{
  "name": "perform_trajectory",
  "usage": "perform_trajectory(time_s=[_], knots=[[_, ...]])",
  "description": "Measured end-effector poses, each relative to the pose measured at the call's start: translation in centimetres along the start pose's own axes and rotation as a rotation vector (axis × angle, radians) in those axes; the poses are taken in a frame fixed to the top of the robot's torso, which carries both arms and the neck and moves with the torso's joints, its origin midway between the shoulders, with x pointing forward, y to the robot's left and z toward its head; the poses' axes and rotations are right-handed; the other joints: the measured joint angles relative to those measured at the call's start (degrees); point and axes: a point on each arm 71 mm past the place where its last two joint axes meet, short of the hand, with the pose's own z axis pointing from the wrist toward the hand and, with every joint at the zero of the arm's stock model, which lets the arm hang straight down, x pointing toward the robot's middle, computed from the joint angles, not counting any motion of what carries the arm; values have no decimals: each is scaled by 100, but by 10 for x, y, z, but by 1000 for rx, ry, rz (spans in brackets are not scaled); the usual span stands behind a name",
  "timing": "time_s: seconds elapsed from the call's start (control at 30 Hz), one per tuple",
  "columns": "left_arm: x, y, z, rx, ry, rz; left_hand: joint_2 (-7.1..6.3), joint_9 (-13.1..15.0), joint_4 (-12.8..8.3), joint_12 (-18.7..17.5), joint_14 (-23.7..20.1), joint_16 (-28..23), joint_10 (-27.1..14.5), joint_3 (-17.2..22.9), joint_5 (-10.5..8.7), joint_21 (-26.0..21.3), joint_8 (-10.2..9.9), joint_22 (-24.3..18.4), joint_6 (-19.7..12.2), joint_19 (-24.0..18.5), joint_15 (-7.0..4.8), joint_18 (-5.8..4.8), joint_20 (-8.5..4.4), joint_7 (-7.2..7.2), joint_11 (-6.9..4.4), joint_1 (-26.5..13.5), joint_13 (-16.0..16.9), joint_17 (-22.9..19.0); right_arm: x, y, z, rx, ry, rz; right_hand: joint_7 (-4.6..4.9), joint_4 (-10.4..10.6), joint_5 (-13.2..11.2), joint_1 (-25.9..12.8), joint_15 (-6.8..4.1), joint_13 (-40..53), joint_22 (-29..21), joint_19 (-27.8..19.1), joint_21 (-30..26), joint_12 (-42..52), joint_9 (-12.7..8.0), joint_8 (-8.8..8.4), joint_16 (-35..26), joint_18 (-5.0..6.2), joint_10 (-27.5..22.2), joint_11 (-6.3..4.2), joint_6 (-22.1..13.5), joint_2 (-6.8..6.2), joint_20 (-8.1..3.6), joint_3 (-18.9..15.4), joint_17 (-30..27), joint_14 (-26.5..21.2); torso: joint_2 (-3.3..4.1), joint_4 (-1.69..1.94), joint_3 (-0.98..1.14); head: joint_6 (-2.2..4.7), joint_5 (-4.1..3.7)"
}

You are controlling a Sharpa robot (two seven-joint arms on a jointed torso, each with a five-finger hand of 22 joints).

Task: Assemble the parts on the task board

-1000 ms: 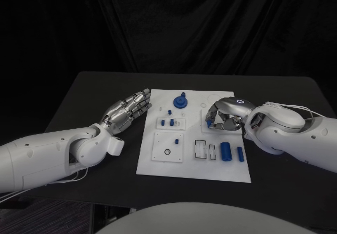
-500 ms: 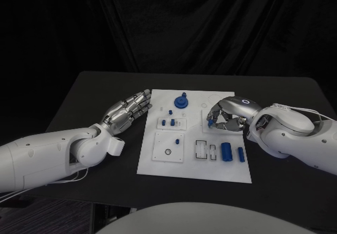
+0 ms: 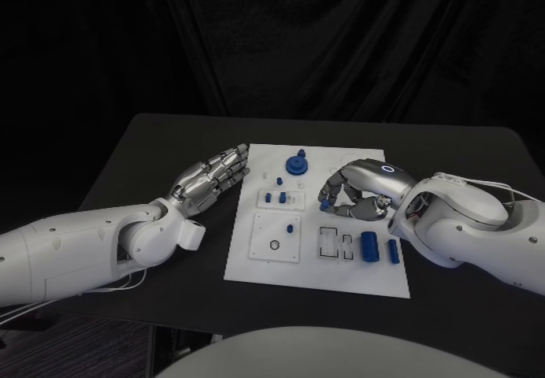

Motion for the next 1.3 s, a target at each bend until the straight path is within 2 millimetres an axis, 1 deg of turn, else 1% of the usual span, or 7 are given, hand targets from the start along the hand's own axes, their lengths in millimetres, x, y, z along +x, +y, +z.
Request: perform_trajectory(time_s=[0.07,0.23,0.33,0.53,0.73,0.93,1.3], knots=[[0,0,0,0,1,-1,0,0,0,0,0,0,0,0,0,0,0,0,0,0,0,0,0,0,0,0,0,0,3,10,4,-29,5,9,-6,0,0,-15,0,0,0,21,0,0,0,0,0,0,0,0,6,-15,-21,0,4,0,1,0,0,0,22],[1,1,1,-1,3,-2,0,0,0,0,0,0,0,0,-2,0,0,0,0,0,0,0,0,0,0,0,0,1,12,29,14,-85,21,33,-10,0,61,-15,-20,-7,0,21,11,-49,0,0,0,0,40,-2,11,-15,-22,0,29,20,4,0,1,0,95],[1,1,1,-1,4,-3,0,0,0,0,0,0,0,0,-2,0,0,0,0,0,0,1,0,0,0,0,0,1,19,40,21,-120,32,48,-14,-1,90,-14,-5,-7,0,41,30,-66,0,0,0,0,40,-2,14,-16,-1,-1,43,36,5,1,2,0,141],[2,1,1,0,6,-5,0,0,0,1,0,0,0,0,-2,0,0,0,0,0,0,0,0,0,0,0,0,2,32,53,32,-162,52,68,-15,-8,91,-37,-5,-7,0,62,30,-88,0,0,0,0,40,-2,15,-39,-22,-8,53,36,4,7,2,0,219],[3,2,3,-1,8,-5,0,0,0,1,-21,0,0,0,-3,0,0,1,-40,0,21,1,0,0,0,0,0,2,42,59,38,-185,68,81,-15,-8,135,-41,-5,-13,-1,62,30,-114,0,0,0,0,40,-1,16,-43,-22,-9,56,36,4,14,-1,0,292],[3,2,3,-1,9,-5,0,0,0,-22,-21,0,0,0,-3,0,0,1,-40,21,21,1,21,0,-1,0,0,2,52,60,41,-192,87,92,-17,-9,158,-66,10,-14,-1,62,46,-148,0,0,25,0,39,-1,16,-70,-21,-9,85,51,7,23,-5,0,335],[3,3,4,-1,11,-6,0,-1,1,-22,-21,0,-21,0,3,0,0,1,-40,21,21,1,20,0,20,0,0,3,62,57,43,-182,112,99,-28,-15,198,-80,10,-13,-1,82,111,-175,0,1,65,0,39,-1,24,-85,-1,-15,171,93,13,12,-4,0,418]])
